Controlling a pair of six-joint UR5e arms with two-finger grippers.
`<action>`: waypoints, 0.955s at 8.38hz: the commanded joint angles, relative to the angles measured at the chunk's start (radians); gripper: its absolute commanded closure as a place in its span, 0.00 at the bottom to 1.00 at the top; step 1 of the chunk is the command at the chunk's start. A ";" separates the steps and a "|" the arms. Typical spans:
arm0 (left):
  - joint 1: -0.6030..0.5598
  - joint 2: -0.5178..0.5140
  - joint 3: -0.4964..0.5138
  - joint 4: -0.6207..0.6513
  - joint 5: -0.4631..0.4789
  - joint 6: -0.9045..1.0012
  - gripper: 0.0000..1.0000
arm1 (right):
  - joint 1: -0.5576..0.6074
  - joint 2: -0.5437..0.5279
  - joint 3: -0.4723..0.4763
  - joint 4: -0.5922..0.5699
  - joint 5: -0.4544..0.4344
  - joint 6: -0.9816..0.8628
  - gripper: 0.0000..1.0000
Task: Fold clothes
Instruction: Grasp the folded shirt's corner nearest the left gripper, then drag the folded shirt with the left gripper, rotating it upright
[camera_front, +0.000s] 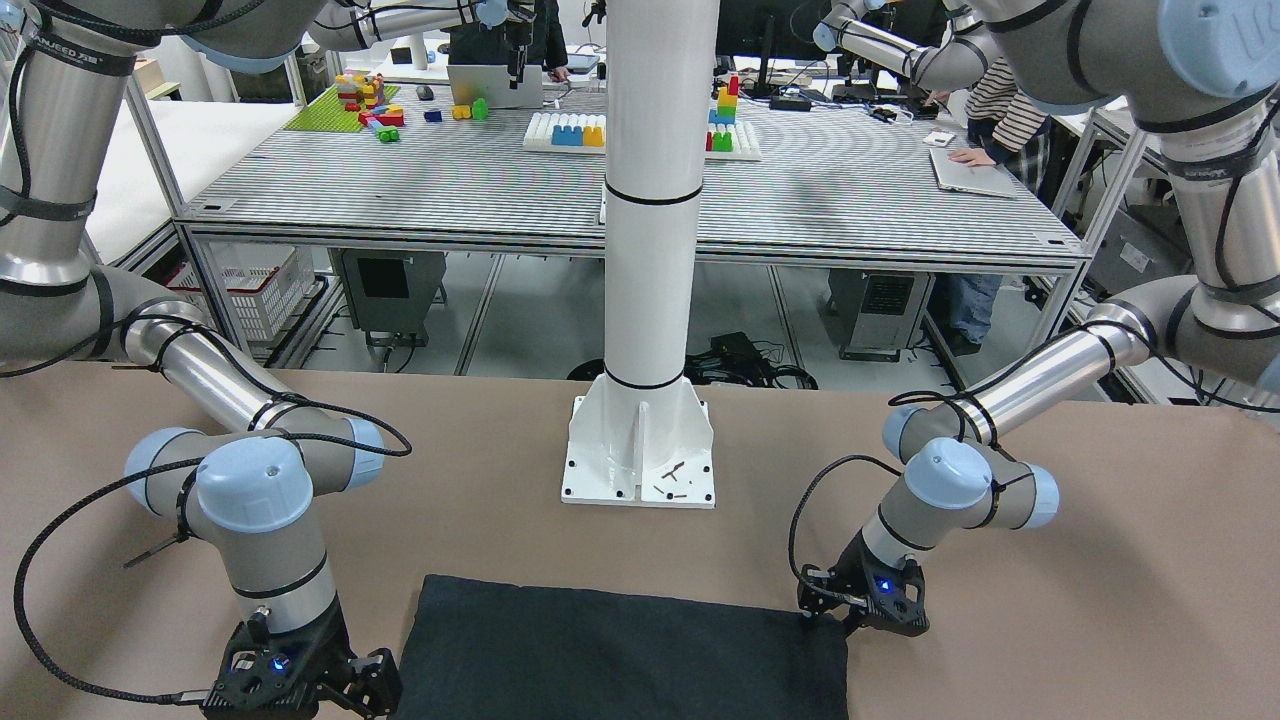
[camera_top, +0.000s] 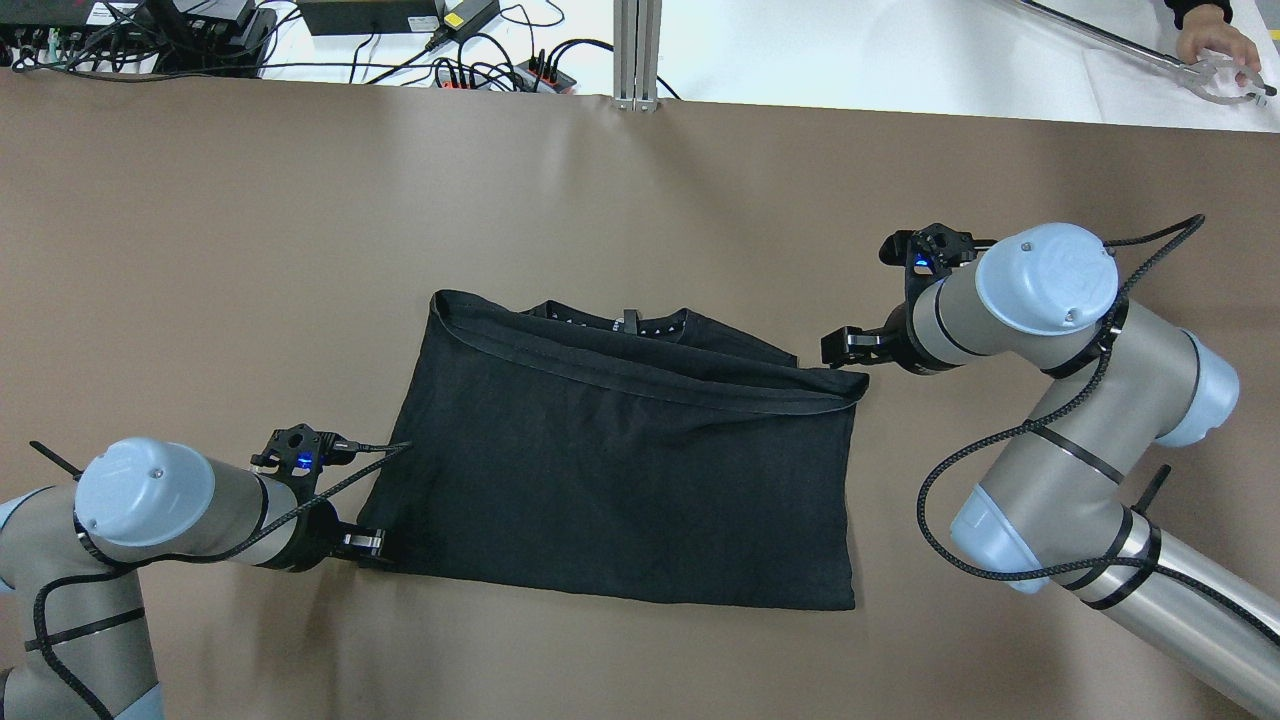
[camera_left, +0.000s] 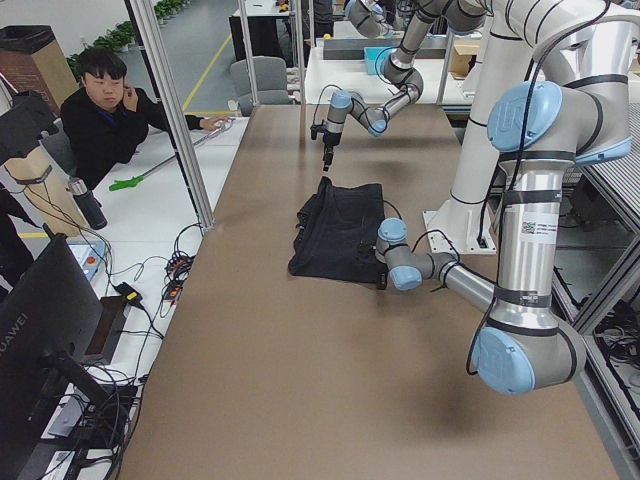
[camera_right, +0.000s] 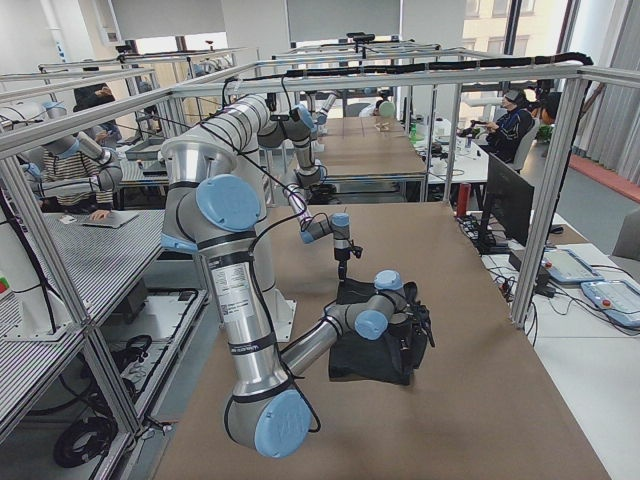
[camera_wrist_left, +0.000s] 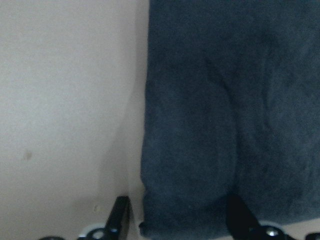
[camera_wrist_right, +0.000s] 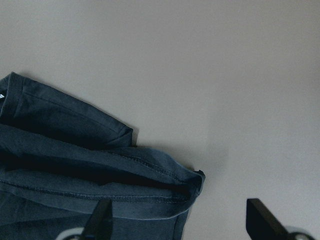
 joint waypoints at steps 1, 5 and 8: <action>0.000 0.002 -0.009 -0.023 0.000 -0.019 1.00 | 0.000 0.002 0.000 0.000 0.000 -0.002 0.06; -0.100 0.018 0.003 -0.010 0.029 0.031 1.00 | -0.003 0.003 -0.003 0.000 0.002 -0.002 0.06; -0.289 -0.181 0.227 -0.005 0.020 0.143 1.00 | -0.003 0.003 -0.005 0.000 0.002 0.000 0.06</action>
